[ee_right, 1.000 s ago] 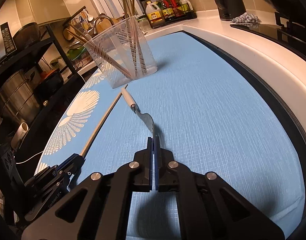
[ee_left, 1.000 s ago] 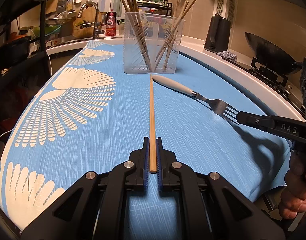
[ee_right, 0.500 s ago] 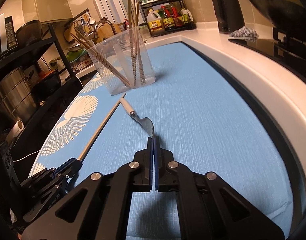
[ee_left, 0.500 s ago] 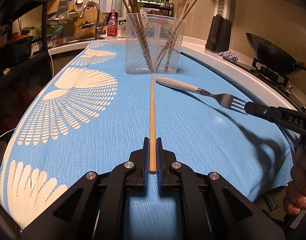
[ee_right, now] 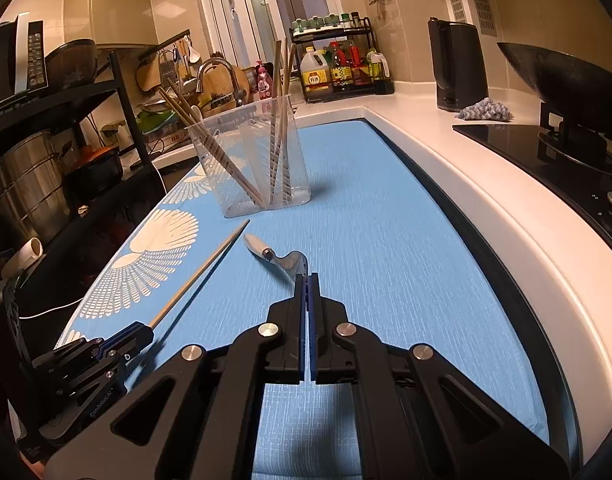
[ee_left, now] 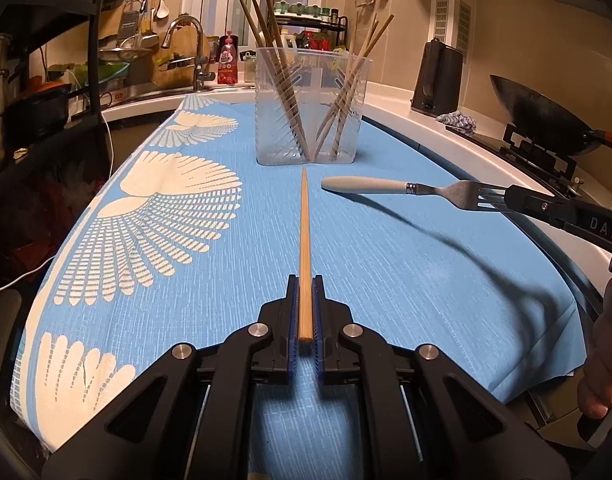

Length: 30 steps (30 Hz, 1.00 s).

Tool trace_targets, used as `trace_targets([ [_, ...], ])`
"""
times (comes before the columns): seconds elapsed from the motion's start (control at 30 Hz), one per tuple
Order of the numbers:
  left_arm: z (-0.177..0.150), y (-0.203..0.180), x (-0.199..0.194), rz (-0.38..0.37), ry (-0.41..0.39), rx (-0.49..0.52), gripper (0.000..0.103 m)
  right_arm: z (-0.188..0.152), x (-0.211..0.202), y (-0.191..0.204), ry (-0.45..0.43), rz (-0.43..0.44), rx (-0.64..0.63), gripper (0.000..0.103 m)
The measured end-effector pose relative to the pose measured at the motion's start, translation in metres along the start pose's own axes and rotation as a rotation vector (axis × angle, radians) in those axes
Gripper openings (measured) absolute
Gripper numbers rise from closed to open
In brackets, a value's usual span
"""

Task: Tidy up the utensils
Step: 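Close the right tool on the fork while the left tool lifts its chopstick, then carry the chopstick and fork over the clear container with both tools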

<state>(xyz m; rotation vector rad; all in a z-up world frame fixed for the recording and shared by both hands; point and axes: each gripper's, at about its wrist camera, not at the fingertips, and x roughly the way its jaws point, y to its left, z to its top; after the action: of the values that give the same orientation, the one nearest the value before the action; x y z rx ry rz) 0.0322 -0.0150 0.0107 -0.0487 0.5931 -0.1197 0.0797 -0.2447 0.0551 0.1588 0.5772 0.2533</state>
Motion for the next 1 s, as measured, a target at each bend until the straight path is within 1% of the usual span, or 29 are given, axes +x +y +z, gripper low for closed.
trace_targets([
  [0.2, 0.008, -0.001, -0.011, 0.001, -0.029, 0.006, 0.007, 0.004, -0.009, 0.003, -0.025, -0.003, -0.016, 0.001],
  [0.33, 0.018, -0.002, -0.022, 0.004, -0.066, 0.021, 0.007, 0.012, -0.016, 0.004, -0.049, -0.001, -0.027, 0.001],
  [0.47, 0.032, -0.001, -0.033, 0.011, -0.108, 0.034, 0.007, 0.023, -0.022, 0.006, -0.075, -0.004, -0.044, 0.001],
  [0.8, 0.064, 0.006, -0.051, 0.027, -0.181, 0.063, 0.007, 0.048, -0.035, 0.012, -0.137, -0.025, -0.089, 0.001],
  [1.0, 0.091, 0.016, -0.059, 0.016, -0.212, 0.053, 0.007, 0.067, -0.042, 0.016, -0.175, -0.03, -0.114, 0.001],
])
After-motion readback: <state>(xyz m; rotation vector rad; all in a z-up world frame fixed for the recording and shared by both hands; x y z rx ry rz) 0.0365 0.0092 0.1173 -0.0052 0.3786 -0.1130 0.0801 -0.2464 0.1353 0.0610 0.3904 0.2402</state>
